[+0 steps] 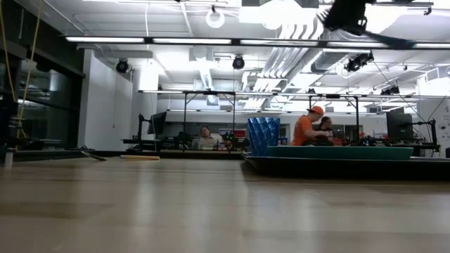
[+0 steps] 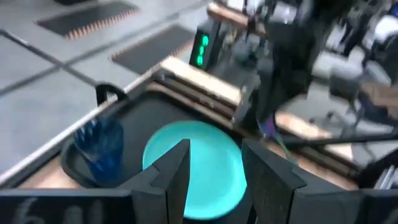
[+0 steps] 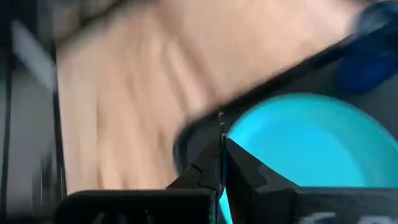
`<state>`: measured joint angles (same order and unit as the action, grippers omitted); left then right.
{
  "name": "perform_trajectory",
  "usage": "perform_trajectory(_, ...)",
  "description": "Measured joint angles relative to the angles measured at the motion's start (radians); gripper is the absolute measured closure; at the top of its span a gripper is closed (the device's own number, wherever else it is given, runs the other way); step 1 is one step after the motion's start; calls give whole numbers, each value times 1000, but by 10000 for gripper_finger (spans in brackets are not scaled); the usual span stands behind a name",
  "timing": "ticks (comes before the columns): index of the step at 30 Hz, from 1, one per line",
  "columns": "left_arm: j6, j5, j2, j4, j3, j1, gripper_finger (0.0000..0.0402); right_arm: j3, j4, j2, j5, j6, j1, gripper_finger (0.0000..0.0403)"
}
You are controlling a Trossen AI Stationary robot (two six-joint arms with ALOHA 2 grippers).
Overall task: Pick and place plate/cup/fork/spoon on tray
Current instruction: Put the blue fork on the black tray to bottom of the blue plate
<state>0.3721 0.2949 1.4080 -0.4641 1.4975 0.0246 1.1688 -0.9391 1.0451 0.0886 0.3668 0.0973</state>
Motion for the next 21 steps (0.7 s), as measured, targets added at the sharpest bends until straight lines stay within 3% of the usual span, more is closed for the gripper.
perform_trajectory(5,6,8,-115,157,-102,-23,270,83,-108,186,145,-289,-14,402)
perform_trajectory(11,7,38,-174,314,-177,-76,270,108,37,376,146,-410,-54,402)
perform_trajectory(21,-11,156,-181,312,-182,-112,271,108,129,527,-38,-411,-65,403)
